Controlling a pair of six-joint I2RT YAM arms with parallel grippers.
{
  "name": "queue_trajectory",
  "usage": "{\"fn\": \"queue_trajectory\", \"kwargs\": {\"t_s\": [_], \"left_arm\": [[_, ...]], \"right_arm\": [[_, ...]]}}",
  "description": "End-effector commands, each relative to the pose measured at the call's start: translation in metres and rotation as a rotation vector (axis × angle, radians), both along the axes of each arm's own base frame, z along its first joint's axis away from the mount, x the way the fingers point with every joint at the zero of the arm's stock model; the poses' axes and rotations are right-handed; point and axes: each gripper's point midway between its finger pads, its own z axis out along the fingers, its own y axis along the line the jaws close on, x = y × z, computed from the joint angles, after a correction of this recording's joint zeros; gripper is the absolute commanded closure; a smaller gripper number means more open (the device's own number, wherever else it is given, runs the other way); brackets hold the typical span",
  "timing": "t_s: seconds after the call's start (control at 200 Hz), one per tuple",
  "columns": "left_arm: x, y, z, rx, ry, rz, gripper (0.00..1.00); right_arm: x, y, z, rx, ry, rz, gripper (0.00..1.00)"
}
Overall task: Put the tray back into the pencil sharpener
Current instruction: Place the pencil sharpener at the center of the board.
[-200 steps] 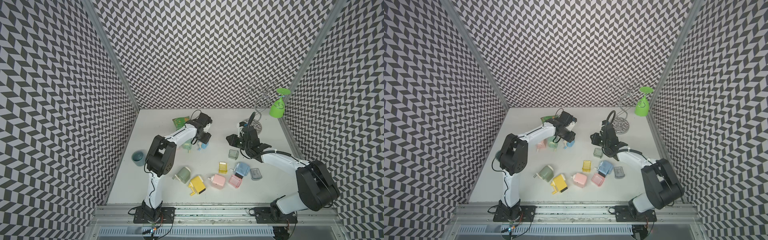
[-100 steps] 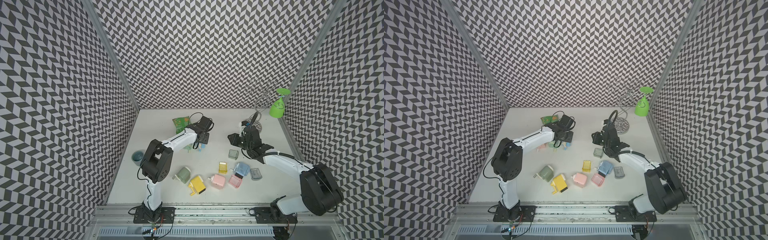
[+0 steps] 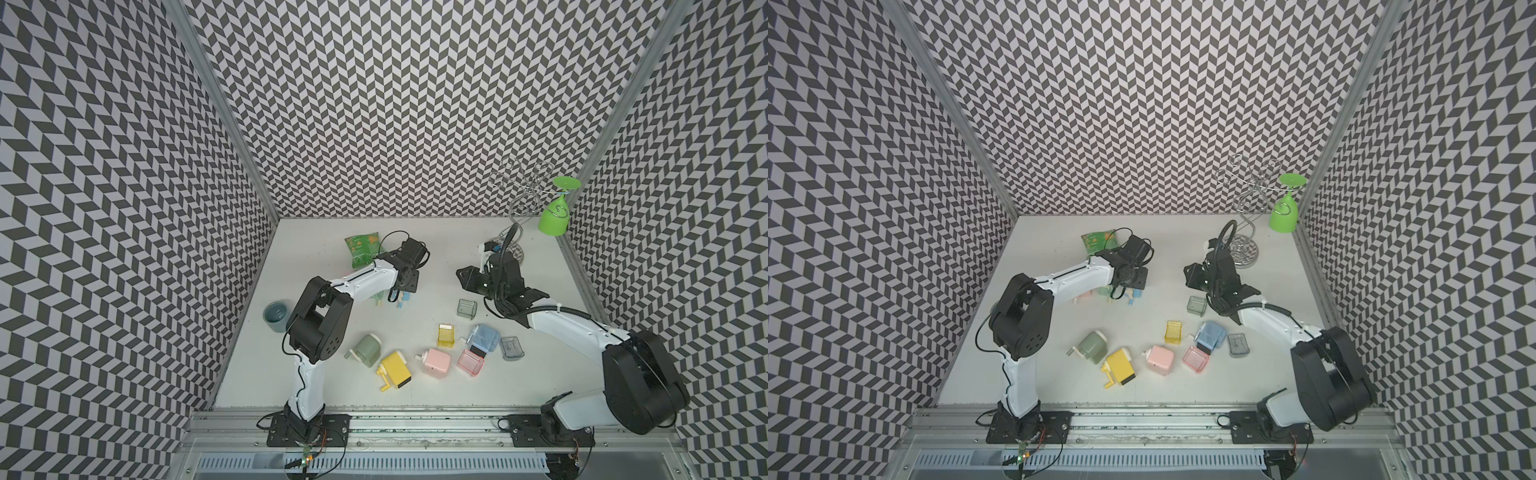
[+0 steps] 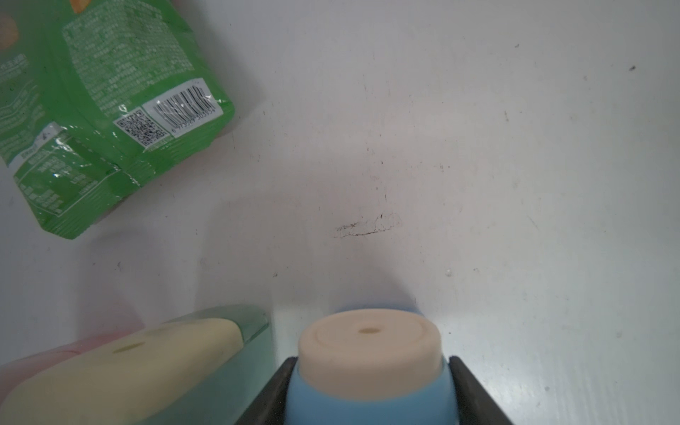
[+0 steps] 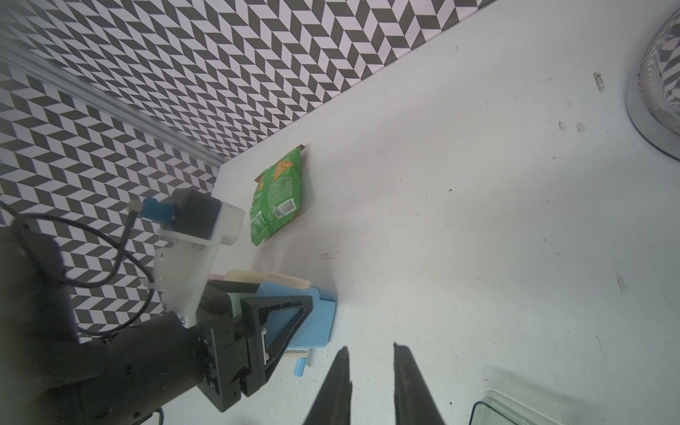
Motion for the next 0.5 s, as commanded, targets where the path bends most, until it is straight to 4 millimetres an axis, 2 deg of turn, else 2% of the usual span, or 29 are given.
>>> {"fn": "queue_trajectory", "kwargs": {"t_s": [0.0, 0.295, 0.386, 0.496], "left_arm": [[0.003, -0.005, 0.011, -0.027, -0.042, 0.002, 0.31], [0.003, -0.012, 0.039, -0.064, -0.092, -0.019, 0.21], [0.0, -0.015, 0.059, -0.078, -0.138, -0.031, 0.21], [-0.005, -0.018, 0.097, -0.097, -0.244, -0.054, 0.21]], "right_arm": [[0.001, -0.005, 0.013, -0.001, -0.047, -0.015, 0.74], [-0.001, -0.01, 0.016, -0.011, -0.06, -0.027, 0.64], [-0.002, -0.012, 0.017, -0.02, -0.065, -0.032, 0.63], [-0.004, -0.016, 0.017, -0.05, -0.067, -0.035, 0.62]]}}
